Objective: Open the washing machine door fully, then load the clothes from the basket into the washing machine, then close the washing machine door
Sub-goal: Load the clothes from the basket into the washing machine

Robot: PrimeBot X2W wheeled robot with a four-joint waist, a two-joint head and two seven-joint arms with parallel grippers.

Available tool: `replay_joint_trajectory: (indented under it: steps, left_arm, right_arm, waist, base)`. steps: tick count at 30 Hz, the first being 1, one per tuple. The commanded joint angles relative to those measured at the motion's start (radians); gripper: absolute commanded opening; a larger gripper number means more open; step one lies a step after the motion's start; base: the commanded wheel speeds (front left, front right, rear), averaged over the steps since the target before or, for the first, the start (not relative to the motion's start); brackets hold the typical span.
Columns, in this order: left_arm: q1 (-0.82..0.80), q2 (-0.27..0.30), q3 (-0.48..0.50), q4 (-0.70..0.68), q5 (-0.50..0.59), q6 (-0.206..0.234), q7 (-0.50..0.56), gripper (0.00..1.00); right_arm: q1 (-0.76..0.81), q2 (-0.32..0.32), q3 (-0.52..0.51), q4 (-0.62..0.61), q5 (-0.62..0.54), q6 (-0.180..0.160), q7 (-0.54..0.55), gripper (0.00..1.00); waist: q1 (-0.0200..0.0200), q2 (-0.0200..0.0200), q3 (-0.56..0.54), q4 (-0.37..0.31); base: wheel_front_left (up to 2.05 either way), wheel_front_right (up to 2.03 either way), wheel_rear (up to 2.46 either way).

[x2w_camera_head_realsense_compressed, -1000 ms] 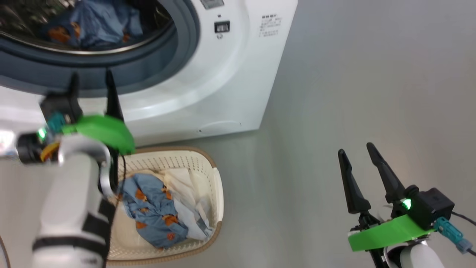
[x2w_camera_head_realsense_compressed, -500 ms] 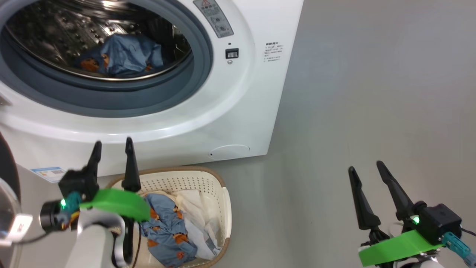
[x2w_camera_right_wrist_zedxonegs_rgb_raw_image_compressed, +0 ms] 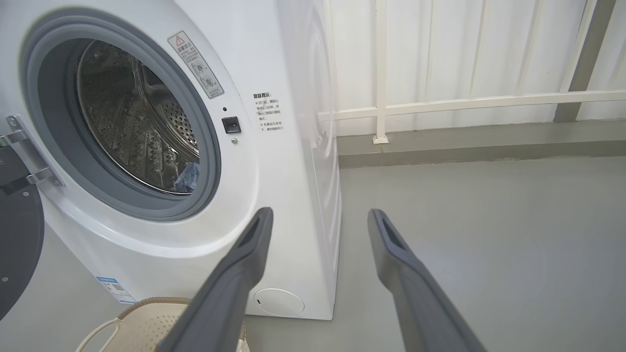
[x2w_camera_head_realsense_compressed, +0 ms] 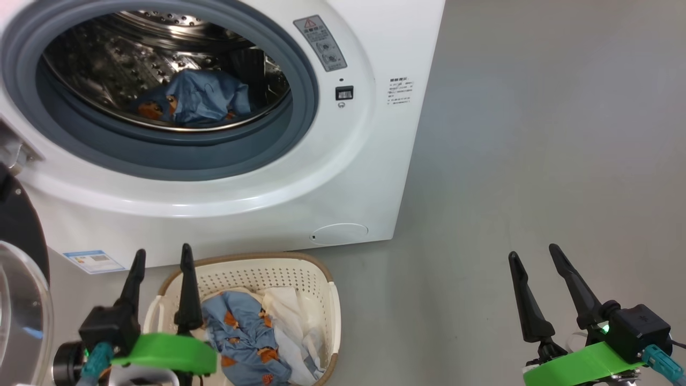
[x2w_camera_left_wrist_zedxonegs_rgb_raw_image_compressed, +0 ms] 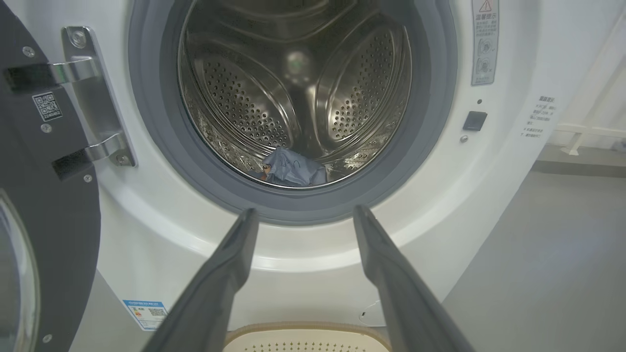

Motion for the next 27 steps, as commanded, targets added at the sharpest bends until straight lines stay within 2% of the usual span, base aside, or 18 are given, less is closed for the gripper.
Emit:
replay_joint_trajectory:
  steps: [1,7,12,18,27]
  left_arm:
    - [0.012,0.009,0.038,-0.049,0.018,0.003,-0.006,1.0]
    - [0.093,0.007,0.061,-0.11,0.039,0.01,-0.006,1.0]
    - [0.137,0.006,0.067,-0.136,0.025,0.034,-0.006,1.0]
    - [0.159,0.006,0.061,-0.141,0.022,0.067,-0.006,1.0]
    - [0.174,0.006,0.06,-0.143,0.018,0.094,-0.006,1.0]
  right_arm:
    - [0.006,-0.015,0.022,-0.027,-0.007,0.002,-0.005,1.0]
    - [0.007,-0.023,0.025,-0.026,-0.008,0.002,-0.005,1.0]
    - [0.013,-0.026,0.031,-0.023,-0.008,0.002,-0.005,1.0]
    - [0.018,-0.042,0.048,-0.017,-0.004,0.002,-0.005,1.0]
    - [0.012,-0.056,0.067,-0.011,0.0,0.002,-0.005,1.0]
  waist:
    - [0.0,0.0,-0.003,0.003]
    - [0.0,0.0,-0.022,0.002]
    - [0.0,0.0,-0.041,0.004]
    - [0.0,0.0,-0.064,0.019]
    - [0.0,0.0,-0.091,0.037]
  base:
    - [0.0,0.0,0.0]
    - [0.0,0.0,0.0]
    - [0.0,0.0,0.0]
    - [0.0,0.0,0.0]
    - [0.0,0.0,0.0]
